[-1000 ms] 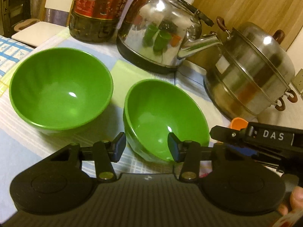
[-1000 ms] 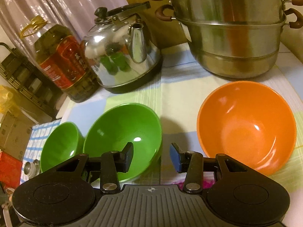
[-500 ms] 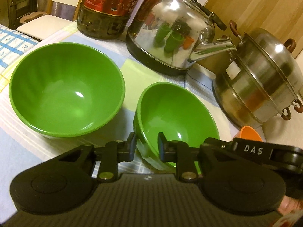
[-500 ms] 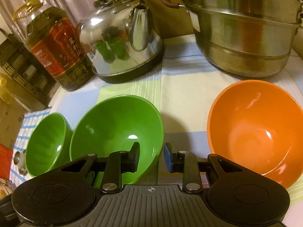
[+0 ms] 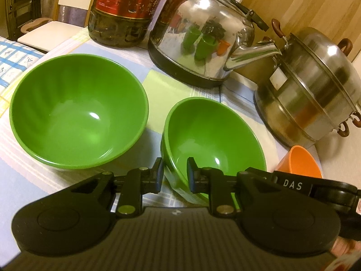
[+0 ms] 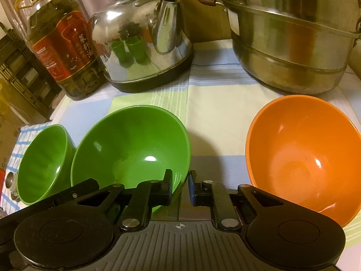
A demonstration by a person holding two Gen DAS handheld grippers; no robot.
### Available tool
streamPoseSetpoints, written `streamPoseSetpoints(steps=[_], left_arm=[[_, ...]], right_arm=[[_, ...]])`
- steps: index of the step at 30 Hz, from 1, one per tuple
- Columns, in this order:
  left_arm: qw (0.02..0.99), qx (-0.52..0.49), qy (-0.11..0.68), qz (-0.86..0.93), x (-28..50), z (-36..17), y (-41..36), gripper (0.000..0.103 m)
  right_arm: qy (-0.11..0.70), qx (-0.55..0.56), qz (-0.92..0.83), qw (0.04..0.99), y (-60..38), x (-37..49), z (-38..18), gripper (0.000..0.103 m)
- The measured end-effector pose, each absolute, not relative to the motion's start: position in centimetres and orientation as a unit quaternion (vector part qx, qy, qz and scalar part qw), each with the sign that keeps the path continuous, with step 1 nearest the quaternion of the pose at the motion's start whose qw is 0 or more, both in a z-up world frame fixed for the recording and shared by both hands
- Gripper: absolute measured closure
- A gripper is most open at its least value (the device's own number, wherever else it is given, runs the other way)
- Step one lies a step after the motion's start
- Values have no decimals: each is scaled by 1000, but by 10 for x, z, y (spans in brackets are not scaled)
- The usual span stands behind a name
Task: Organize plates and bowls
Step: 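Grasp the rim of the green bowl with both grippers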
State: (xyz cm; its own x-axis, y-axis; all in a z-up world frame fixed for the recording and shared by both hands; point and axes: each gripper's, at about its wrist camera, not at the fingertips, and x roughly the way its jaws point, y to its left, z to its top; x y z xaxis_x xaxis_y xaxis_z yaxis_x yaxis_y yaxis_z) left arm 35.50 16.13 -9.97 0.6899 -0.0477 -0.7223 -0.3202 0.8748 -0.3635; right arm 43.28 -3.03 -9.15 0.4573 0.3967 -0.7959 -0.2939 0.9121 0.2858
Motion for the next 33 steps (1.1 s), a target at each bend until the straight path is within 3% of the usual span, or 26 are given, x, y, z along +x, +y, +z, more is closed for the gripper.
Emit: streamPoseSetpoints(steps=[16, 33], left_arm=[[899, -236, 361, 72, 344, -59, 150, 84], [924, -208, 319, 10, 354, -12, 90, 84]], right_arm=[[433, 63, 210, 875, -42, 418, -50, 89], [374, 75, 159, 911, -100, 402, 6, 89]])
